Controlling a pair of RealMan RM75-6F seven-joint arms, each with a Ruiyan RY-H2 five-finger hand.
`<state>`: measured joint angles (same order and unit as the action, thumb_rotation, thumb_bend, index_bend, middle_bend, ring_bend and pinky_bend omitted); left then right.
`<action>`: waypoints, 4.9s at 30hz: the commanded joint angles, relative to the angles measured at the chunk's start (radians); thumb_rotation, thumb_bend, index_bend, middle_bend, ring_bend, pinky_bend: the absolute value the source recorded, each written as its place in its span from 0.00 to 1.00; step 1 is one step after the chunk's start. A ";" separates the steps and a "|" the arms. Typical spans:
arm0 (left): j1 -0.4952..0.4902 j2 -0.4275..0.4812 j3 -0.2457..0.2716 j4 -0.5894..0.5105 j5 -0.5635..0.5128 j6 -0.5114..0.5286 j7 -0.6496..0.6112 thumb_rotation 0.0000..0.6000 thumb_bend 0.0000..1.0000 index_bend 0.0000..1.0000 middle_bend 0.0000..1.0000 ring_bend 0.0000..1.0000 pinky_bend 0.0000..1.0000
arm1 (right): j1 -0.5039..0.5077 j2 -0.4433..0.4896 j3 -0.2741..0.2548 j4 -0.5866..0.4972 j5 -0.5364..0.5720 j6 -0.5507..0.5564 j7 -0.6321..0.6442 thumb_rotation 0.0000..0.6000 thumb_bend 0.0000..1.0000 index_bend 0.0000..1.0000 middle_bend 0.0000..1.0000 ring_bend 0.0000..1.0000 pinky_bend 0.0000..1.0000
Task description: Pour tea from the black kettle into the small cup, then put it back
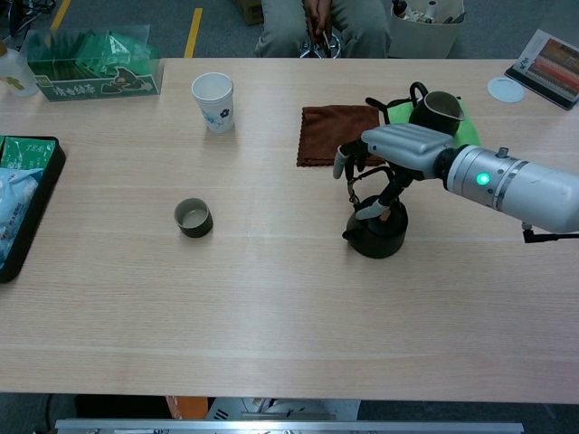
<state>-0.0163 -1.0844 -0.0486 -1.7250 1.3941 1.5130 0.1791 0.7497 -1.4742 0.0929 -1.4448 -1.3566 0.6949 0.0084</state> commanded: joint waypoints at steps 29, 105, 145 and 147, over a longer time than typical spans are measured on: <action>0.016 -0.005 0.011 0.010 0.024 0.022 -0.028 1.00 0.29 0.20 0.20 0.16 0.20 | -0.169 0.255 -0.169 -0.350 -0.119 0.209 -0.059 0.82 0.00 0.35 0.42 0.38 0.24; 0.058 0.008 0.018 0.030 0.037 0.051 -0.082 1.00 0.29 0.20 0.20 0.16 0.20 | -0.164 0.069 -0.075 -0.224 0.057 0.156 -0.194 1.00 0.00 0.88 0.84 0.81 0.02; 0.041 0.021 0.023 -0.017 0.078 0.044 -0.068 1.00 0.29 0.20 0.21 0.16 0.19 | -0.184 0.191 -0.011 -0.301 -0.056 0.323 -0.086 0.62 0.18 1.00 0.91 0.88 0.02; 0.041 0.021 0.024 -0.016 0.079 0.044 -0.070 1.00 0.29 0.20 0.21 0.16 0.19 | -0.189 0.191 -0.011 -0.302 -0.062 0.336 -0.092 0.62 0.23 1.00 0.91 0.88 0.02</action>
<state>0.0245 -1.0637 -0.0251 -1.7406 1.4735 1.5566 0.1094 0.5638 -1.2839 0.0823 -1.7453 -1.4152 1.0258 -0.0797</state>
